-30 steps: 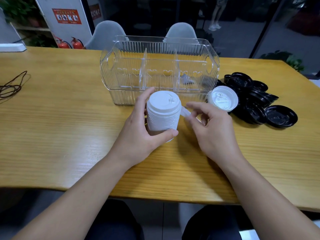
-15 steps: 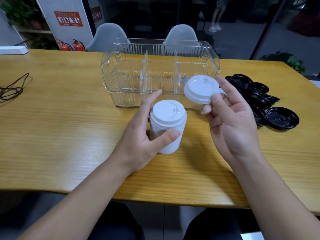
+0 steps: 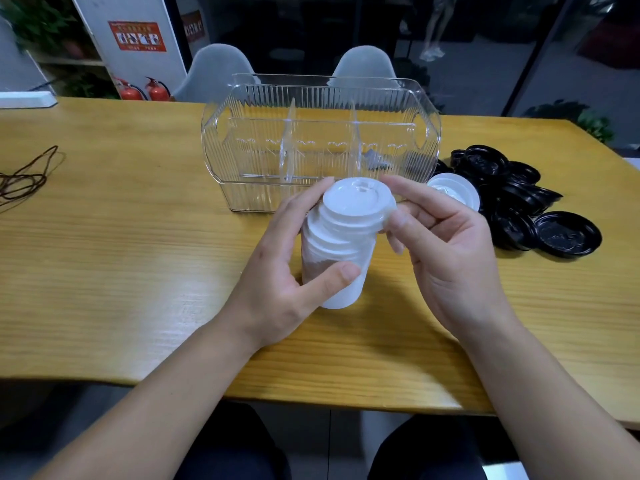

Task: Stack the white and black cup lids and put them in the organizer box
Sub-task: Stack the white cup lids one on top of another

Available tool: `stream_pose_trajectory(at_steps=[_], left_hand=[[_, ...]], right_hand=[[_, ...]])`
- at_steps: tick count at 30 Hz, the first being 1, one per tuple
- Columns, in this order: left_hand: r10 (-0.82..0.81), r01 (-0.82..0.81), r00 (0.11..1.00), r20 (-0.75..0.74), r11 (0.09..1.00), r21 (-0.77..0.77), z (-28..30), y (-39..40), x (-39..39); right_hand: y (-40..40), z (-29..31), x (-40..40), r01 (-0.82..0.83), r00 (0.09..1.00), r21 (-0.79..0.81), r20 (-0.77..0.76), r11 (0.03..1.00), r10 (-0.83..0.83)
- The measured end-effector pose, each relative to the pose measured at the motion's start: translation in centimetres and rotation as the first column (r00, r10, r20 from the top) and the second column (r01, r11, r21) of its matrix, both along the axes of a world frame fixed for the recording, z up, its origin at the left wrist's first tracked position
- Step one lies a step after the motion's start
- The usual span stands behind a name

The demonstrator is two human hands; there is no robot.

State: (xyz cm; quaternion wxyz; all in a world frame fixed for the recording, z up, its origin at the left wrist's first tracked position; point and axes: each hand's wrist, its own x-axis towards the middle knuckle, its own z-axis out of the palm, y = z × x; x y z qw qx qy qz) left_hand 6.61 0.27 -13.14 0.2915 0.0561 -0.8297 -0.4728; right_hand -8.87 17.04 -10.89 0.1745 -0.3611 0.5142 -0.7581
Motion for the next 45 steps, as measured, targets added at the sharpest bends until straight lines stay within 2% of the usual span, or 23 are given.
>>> stream_pose_trajectory(at_steps=[5,8,11,15,23,33,35,41,45], left_hand=[[-0.007,0.006,1.0,0.017,0.999,0.051,-0.2,-0.1,-0.1],[-0.02,0.017,0.999,0.039,0.997,0.069,-0.3,-0.1,0.0],[-0.034,0.029,0.998,0.055,0.996,0.082,0.0,0.1,0.1],[-0.049,0.038,0.995,0.081,0.991,0.129,0.3,0.5,0.1],[-0.054,0.037,0.994,0.098,0.986,0.164,-0.1,0.1,0.0],[-0.055,0.041,0.996,0.07,0.981,0.187,0.1,0.5,-0.2],[-0.041,0.028,0.997,0.068,0.984,0.179,0.2,0.5,-0.2],[-0.057,0.035,0.994,0.094,0.975,0.219,0.1,0.0,-0.4],[-0.067,0.045,0.993,0.1,0.977,0.206,0.1,0.0,-0.3]], right_hand=[[0.0,0.0,0.6,0.089,0.991,0.071,-0.103,0.993,-0.082],[-0.1,-0.3,0.4,0.147,0.962,0.137,-0.25,0.98,-0.109],[-0.2,-0.5,0.5,0.13,0.932,0.179,-0.357,0.975,-0.059],[-0.4,-0.7,1.0,0.03,0.931,0.201,-0.362,0.979,0.046],[-0.3,-0.7,1.0,0.047,0.944,0.188,-0.331,0.981,0.018],[-0.2,-0.6,2.4,0.281,0.883,0.14,-0.424,0.95,-0.199],[-0.3,-0.7,2.2,0.25,0.902,0.134,-0.391,0.959,-0.181],[-0.5,-0.7,1.1,0.044,0.96,0.173,-0.28,0.984,0.006],[-0.4,-0.8,1.0,0.023,0.952,0.217,-0.303,0.976,0.045]])
